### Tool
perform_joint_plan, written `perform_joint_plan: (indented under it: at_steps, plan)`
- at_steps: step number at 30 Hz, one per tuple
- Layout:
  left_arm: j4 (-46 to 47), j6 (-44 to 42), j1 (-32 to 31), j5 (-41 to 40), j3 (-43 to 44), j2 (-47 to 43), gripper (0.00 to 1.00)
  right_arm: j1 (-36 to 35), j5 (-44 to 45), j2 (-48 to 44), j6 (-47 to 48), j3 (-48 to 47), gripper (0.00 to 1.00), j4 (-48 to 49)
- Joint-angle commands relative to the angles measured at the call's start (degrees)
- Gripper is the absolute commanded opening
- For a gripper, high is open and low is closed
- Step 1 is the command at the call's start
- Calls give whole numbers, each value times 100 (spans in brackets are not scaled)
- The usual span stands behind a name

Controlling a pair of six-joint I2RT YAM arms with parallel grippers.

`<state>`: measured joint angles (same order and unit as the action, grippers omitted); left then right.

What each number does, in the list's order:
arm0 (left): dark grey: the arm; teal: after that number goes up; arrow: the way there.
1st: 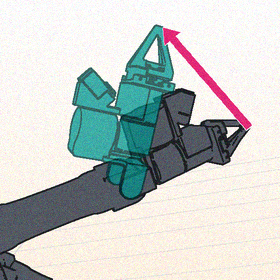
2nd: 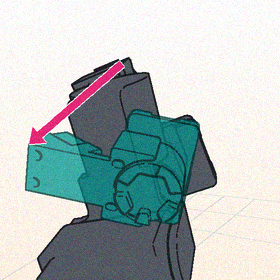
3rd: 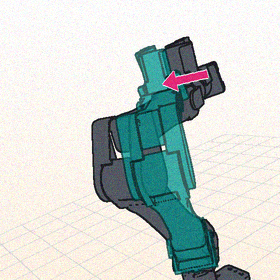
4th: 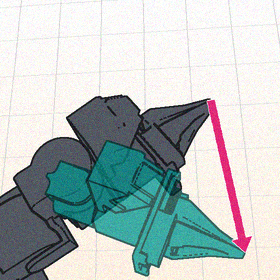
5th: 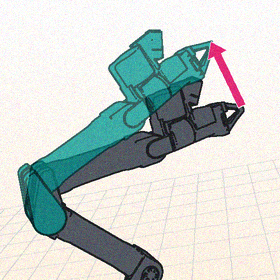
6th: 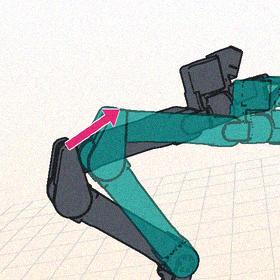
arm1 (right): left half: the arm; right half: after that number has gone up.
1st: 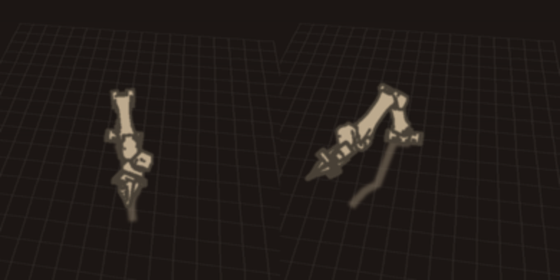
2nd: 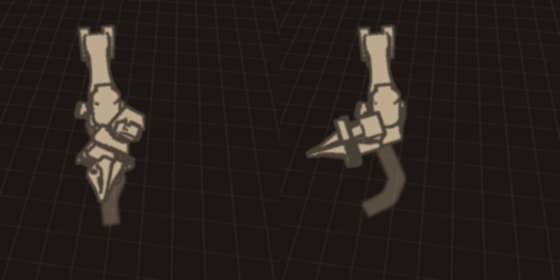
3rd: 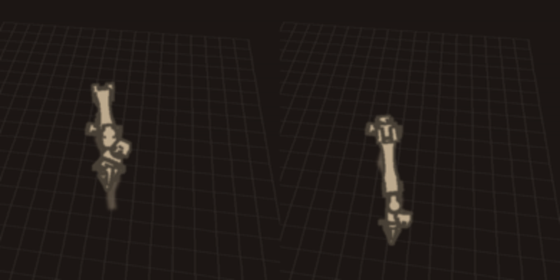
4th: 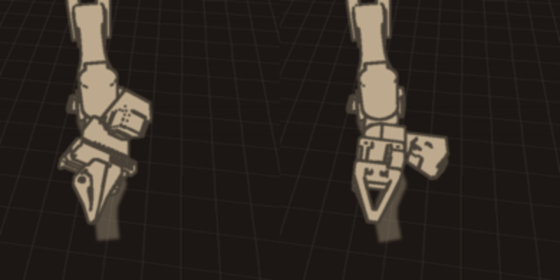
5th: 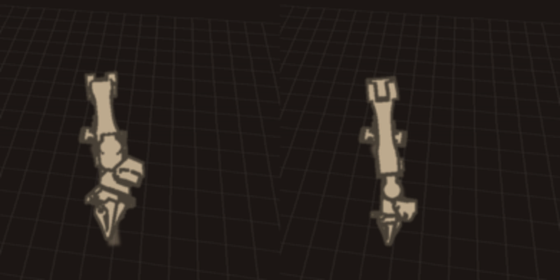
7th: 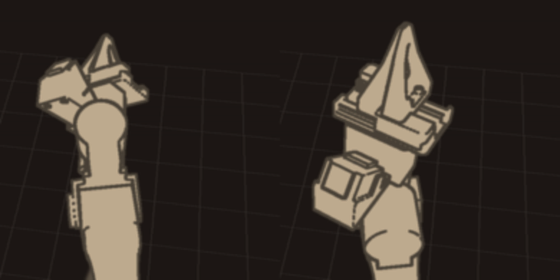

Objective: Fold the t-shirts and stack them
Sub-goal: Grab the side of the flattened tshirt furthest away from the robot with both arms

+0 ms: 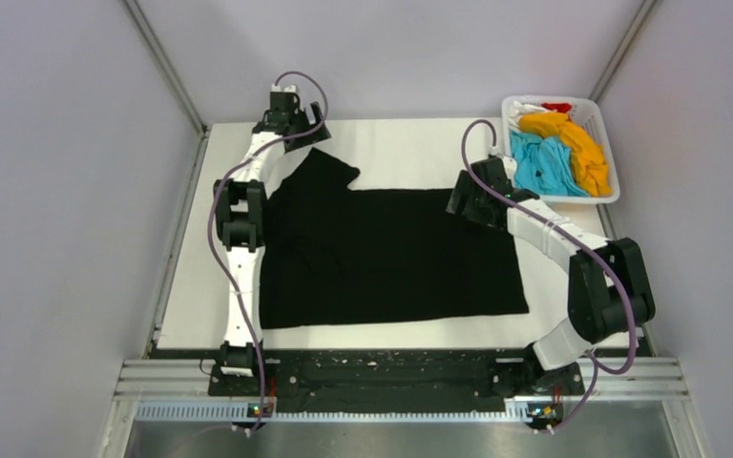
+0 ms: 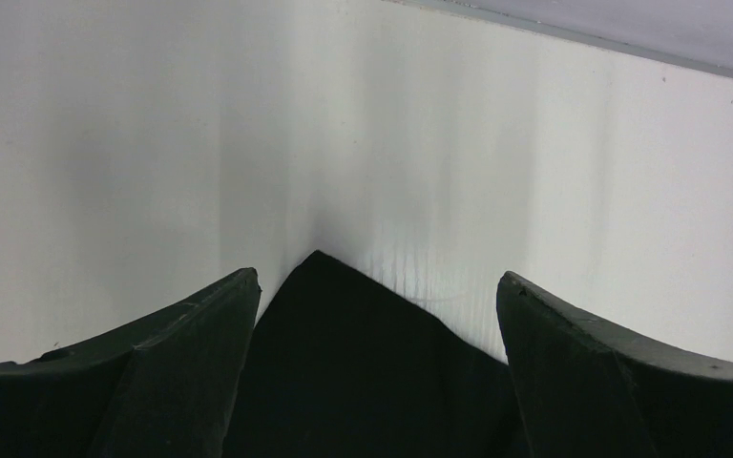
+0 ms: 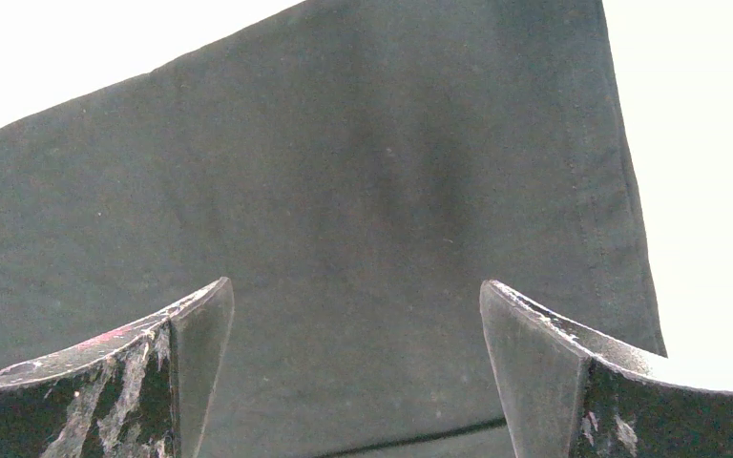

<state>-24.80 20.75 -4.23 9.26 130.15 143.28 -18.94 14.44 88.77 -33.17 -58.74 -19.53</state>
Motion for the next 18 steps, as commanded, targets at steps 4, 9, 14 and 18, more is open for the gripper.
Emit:
perform_joint_plan:
  at_steps: [4,9,14,18]
  plan:
    - [582,597,-81,-162,384,352,99,48,-208,215,-64,-247,99,95]
    - [473,608,-249,-341,395,471,99,49,-307,265,-75,-221,99,90]
    - [-174,602,-386,-783,362,393,96,56,-296,221,-84,-143,99,92]
    - [-470,576,-470,-727,315,391,90,48,-308,164,-93,-41,99,119]
